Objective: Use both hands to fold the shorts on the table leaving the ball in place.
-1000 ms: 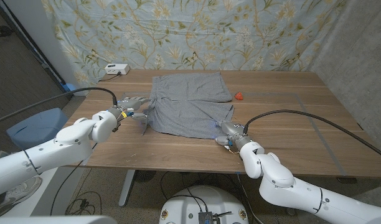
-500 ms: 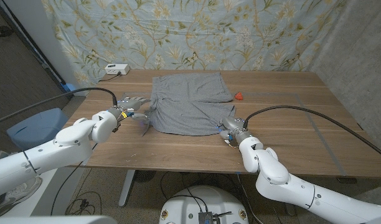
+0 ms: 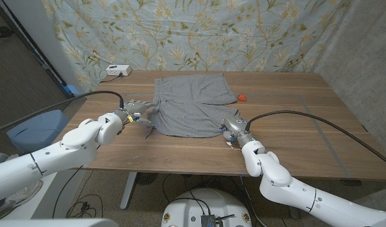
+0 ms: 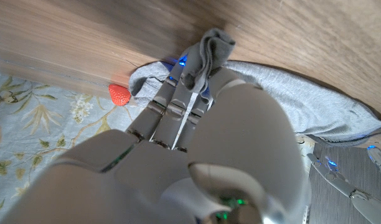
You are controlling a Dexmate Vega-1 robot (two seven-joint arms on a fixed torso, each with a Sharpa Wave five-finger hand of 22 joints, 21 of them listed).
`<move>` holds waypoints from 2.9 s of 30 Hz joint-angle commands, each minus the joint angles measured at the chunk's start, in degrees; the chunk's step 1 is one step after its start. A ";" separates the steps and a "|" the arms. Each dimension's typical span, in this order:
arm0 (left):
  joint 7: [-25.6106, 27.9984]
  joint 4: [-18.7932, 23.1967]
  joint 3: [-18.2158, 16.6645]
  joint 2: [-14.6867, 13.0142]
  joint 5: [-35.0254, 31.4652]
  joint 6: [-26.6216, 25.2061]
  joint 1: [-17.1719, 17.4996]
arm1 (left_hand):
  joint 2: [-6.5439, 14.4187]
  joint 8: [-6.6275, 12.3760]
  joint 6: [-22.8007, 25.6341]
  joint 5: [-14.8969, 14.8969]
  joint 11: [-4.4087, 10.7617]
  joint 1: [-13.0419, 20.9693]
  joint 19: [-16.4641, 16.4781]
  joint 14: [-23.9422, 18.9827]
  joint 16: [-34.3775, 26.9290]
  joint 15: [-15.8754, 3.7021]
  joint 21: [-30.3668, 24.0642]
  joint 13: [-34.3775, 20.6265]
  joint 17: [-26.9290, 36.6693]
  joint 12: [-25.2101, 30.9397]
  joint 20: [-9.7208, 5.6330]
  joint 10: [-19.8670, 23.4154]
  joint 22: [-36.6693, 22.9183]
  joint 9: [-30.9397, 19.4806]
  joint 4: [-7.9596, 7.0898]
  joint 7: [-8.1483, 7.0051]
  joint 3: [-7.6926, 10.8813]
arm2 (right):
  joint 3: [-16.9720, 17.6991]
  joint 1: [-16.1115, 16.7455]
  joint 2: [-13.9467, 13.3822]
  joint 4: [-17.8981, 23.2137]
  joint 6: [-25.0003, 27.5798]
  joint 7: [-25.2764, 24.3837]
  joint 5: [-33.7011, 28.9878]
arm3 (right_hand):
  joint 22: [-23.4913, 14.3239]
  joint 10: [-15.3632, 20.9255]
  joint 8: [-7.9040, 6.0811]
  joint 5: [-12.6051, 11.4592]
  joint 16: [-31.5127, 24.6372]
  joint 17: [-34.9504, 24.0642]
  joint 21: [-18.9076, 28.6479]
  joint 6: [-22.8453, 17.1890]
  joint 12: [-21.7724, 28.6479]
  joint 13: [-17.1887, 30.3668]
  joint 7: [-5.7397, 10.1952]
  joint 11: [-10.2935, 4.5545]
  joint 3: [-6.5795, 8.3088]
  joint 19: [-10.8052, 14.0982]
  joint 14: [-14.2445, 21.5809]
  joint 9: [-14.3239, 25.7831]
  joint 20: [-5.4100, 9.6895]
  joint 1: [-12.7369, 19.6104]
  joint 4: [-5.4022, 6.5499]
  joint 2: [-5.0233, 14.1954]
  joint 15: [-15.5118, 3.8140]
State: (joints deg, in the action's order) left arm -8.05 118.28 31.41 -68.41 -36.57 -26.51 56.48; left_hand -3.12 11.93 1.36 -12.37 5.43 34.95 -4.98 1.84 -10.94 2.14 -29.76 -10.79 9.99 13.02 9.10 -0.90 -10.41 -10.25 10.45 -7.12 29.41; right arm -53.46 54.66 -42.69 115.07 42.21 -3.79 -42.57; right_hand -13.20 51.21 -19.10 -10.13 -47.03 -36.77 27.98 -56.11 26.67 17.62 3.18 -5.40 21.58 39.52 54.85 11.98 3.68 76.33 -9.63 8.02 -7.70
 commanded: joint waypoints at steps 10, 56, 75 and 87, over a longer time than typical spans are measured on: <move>-6.16 -9.40 8.76 8.66 -21.24 6.00 -8.26 | 1.05 1.21 8.64 -1.52 2.12 12.03 7.63 -10.12 -1.98 -5.16 -0.21 -0.18 0.13 2.33 -1.73 11.21 -0.25 -0.23 -0.85 -1.41 -0.87 | 3.72 1.66 0.86 -1.90 -5.78 -4.65 1.67 | -0.15 4.07 0.17 -0.02 0.05 -0.93 0.81 -0.67 0.65 0.85 -0.01 4.05 -0.54 0.14 -0.13 0.18 1.28 0.73 0.48 0.46 -5.52; 14.03 21.31 -16.38 -0.72 -24.40 -22.65 28.64 | 14.08 10.62 52.75 2.15 5.03 26.99 18.62 -42.10 -4.94 -15.08 -6.26 -8.09 2.16 16.86 -4.80 59.29 -0.78 -2.41 -4.45 4.50 2.12 | 25.55 28.65 -4.06 18.22 -14.39 -33.61 10.28 | 0.27 5.89 0.39 -0.14 1.98 -2.62 2.80 -2.38 2.05 3.04 -0.72 5.42 -0.74 -1.16 0.31 0.18 0.78 1.03 0.65 0.25 -5.33; 3.24 29.87 -33.14 4.94 -27.17 -19.53 43.47 | 13.83 10.61 52.87 2.24 5.08 27.13 18.20 -41.70 -4.41 -14.92 -6.36 -9.36 2.33 17.78 -4.82 59.44 -0.78 -2.54 -4.51 4.29 1.88 | 27.56 24.23 -3.54 16.93 -19.85 -32.05 3.95 | 0.53 5.83 0.64 -0.20 3.02 -3.09 3.51 -2.46 2.08 3.63 -0.47 5.41 -0.62 -1.76 0.46 0.21 0.93 1.06 0.67 0.18 -5.40; -9.37 24.49 -40.72 12.59 -3.62 -5.54 34.60 | 14.04 10.35 52.55 2.28 4.98 26.98 18.37 -42.32 -4.40 -14.75 -6.59 -10.05 2.41 18.23 -4.74 59.42 -0.77 -2.55 -4.84 5.24 1.84 | 24.93 12.77 -2.34 9.44 -25.05 -23.08 4.57 | 0.68 5.82 0.81 -0.21 3.70 -3.29 3.96 -2.48 1.87 3.61 -0.31 5.39 -0.54 -2.10 0.64 0.22 1.01 0.95 0.76 0.23 -5.42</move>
State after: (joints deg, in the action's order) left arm -3.94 146.12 -1.28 -62.10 -62.46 -45.81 96.23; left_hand 8.16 22.29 52.17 -10.13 5.77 60.06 13.29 -40.01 -15.37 -3.67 -36.05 -12.45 12.13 24.40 4.31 53.48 -11.06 -12.66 6.86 -4.13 30.46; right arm -26.48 78.51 -46.13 131.35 21.25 -33.28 -37.79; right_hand -12.50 52.85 -18.36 -9.96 -43.49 -39.91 31.49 -58.35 28.56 19.62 2.56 -4.16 20.79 37.72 54.99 12.14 3.76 76.74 -9.00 8.42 -7.98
